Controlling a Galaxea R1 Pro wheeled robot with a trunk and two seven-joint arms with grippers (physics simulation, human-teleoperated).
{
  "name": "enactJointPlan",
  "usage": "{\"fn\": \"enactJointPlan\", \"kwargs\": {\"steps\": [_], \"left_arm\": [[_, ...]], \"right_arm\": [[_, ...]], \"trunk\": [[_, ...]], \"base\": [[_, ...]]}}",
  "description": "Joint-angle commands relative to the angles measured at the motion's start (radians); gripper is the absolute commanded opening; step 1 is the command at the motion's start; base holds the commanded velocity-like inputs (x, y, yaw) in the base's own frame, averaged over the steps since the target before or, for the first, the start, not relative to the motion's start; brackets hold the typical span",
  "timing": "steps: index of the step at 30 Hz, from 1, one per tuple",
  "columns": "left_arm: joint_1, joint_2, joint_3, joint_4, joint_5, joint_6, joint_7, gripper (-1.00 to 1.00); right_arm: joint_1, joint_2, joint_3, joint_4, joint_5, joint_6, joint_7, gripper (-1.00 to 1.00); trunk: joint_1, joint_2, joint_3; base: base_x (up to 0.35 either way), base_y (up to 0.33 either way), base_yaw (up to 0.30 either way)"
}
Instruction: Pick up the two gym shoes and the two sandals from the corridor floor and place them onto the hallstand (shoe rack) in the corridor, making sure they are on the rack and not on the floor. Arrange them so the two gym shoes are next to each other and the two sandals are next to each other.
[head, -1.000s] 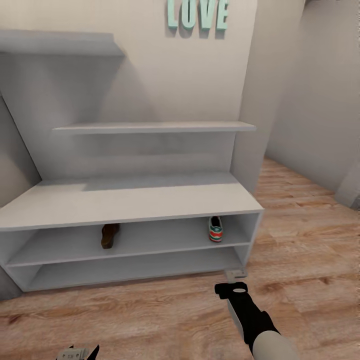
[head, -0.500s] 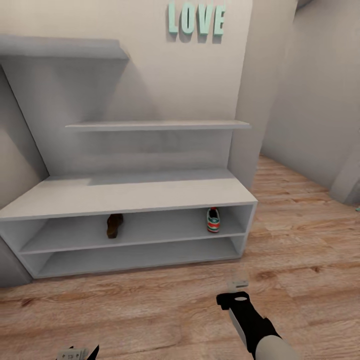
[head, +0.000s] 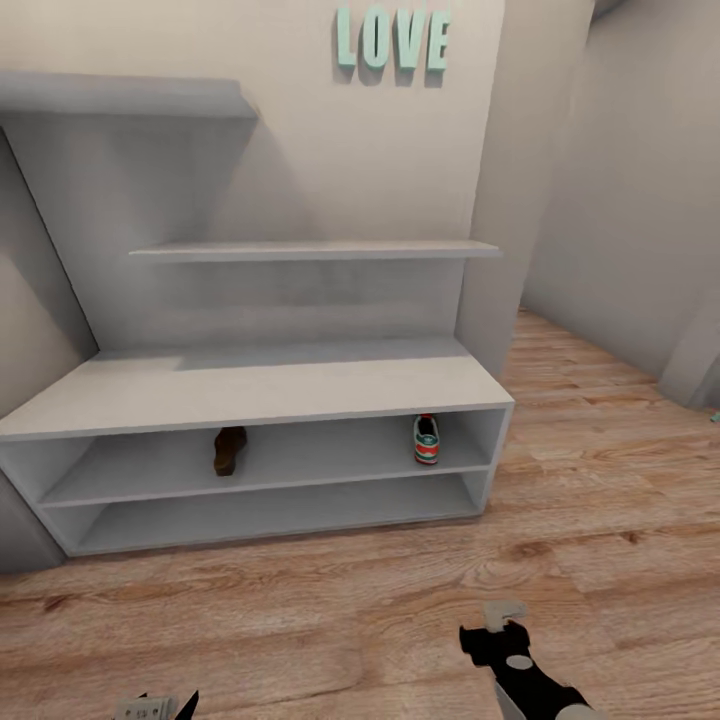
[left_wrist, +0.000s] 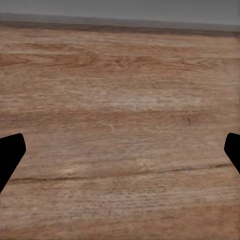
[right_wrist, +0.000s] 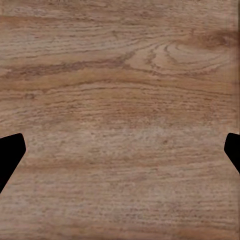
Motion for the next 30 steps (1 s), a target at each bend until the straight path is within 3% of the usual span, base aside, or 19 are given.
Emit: {"fn": "enactJointPlan", "kwargs": {"steps": [1,2,10,30], "left_arm": [[-0.001,0.000,0.002,0.001,0.012,0.001,-0.009,1.00],[0.000,-0.001,0.004,0.004,0.015,0.000,-0.006,1.00],[0.000,-0.002,0.006,0.005,0.017,-0.001,-0.005,1.00],[0.000,-0.004,0.008,0.007,0.018,-0.001,0.000,1.00]], "right_arm": [[-0.001,-0.003,-0.008,0.011,0.010,-0.019,-0.003,1.00],[0.000,-0.018,-0.008,0.040,0.009,-0.074,-0.005,1.00],[0.008,-0.039,-0.008,0.052,0.009,-0.111,-0.005,1.00],[0.026,-0.045,-0.012,0.055,0.005,-0.123,-0.005,1.00]], "trunk": [[0.000,0.000,-0.001],[0.000,0.000,-0.001],[0.000,0.000,0.003],[0.000,0.000,0.012]], "base": [[0.000,0.000,0.000],[0.000,0.000,-0.018],[0.000,0.000,-0.133],[0.000,0.000,-0.269]]}}
